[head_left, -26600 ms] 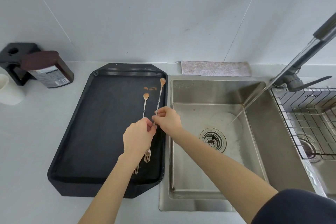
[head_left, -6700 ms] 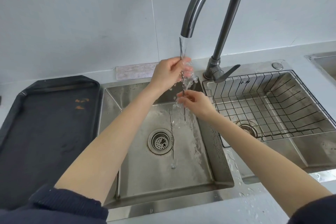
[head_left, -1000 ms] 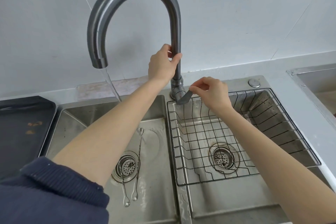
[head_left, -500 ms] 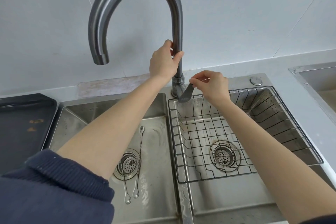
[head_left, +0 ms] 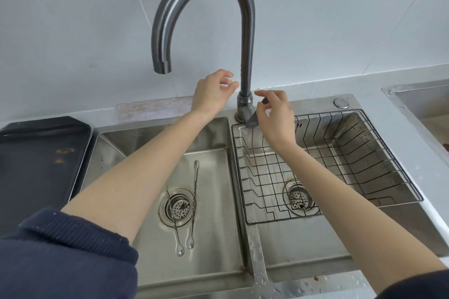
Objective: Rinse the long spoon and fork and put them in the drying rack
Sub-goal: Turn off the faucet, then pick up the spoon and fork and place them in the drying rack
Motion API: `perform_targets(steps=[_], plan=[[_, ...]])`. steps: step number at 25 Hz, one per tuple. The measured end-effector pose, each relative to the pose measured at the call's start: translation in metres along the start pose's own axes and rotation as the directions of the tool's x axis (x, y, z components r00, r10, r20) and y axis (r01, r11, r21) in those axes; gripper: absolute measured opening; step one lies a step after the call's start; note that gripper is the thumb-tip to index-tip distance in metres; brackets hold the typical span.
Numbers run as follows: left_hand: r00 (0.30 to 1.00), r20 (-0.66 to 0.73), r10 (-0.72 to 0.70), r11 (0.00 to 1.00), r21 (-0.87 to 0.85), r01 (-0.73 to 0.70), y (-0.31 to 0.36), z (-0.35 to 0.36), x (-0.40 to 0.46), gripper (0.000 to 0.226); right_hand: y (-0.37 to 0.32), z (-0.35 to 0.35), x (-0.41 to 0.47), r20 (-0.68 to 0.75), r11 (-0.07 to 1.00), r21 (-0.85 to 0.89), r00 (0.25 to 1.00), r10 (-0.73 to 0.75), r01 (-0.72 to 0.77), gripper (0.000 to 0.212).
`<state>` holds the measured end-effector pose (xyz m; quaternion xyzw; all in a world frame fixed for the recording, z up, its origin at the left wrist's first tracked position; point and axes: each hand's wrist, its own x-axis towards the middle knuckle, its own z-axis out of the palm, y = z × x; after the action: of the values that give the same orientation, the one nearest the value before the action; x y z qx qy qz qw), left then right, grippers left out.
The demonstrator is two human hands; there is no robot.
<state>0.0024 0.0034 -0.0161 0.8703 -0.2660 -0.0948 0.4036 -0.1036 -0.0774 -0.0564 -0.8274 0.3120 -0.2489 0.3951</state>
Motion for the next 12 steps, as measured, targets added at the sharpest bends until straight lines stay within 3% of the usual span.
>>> perform_targets(steps=[12], plan=[[0.996, -0.027, -0.082, 0.994, 0.064, 0.084, -0.085, -0.058, -0.075, 0.024, -0.037, 0.044, -0.061, 0.229, 0.998, -0.053, 0.973, -0.005, 0.018, 0.029]])
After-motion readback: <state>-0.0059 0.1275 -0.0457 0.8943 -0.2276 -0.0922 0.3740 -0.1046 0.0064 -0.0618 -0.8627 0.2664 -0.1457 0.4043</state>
